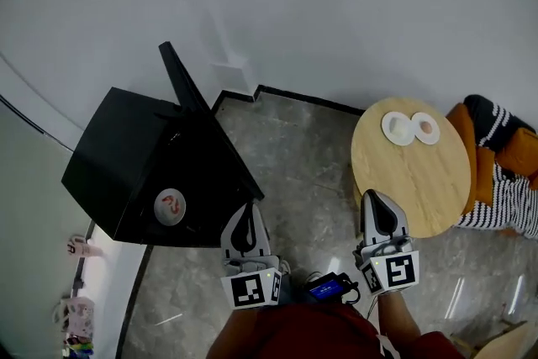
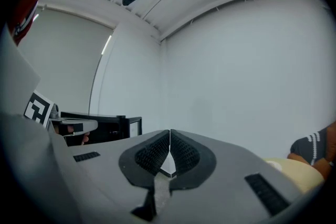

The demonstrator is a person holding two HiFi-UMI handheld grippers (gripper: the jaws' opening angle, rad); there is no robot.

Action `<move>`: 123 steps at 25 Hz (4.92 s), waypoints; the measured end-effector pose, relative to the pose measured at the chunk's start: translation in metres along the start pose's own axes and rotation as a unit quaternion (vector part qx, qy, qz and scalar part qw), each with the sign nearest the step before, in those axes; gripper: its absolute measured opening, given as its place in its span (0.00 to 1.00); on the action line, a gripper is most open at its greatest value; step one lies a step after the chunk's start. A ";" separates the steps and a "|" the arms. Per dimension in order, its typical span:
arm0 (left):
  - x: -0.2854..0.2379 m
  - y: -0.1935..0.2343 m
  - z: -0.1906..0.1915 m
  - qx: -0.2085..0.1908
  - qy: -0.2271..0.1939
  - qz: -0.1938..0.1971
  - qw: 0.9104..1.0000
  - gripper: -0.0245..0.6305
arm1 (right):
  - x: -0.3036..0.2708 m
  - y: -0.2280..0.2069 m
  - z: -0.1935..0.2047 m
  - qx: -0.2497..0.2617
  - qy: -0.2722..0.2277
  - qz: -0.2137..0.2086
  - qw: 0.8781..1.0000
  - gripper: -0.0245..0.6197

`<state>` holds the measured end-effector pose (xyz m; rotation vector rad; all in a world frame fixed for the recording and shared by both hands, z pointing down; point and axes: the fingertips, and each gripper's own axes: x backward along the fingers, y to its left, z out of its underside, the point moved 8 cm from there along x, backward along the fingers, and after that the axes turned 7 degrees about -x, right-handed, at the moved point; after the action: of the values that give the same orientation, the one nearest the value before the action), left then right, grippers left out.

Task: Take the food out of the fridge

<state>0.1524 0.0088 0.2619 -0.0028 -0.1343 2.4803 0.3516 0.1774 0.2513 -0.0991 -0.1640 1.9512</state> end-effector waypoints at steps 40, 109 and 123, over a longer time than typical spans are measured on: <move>0.080 0.113 0.039 0.000 0.041 -0.373 0.927 0.06 | -0.183 0.204 0.050 0.055 0.064 -0.423 0.902 0.07; 0.146 0.131 0.175 0.038 0.068 -0.487 0.870 0.06 | -0.165 0.261 0.211 0.091 0.124 -0.514 0.844 0.07; 0.143 0.149 0.259 0.028 0.073 -0.498 0.864 0.06 | -0.181 0.273 0.305 0.097 0.127 -0.523 0.837 0.07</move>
<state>-0.0608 -0.0465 0.5095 -0.0771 0.0105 1.4332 0.1257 -0.1125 0.5068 -0.1029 0.1456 0.8289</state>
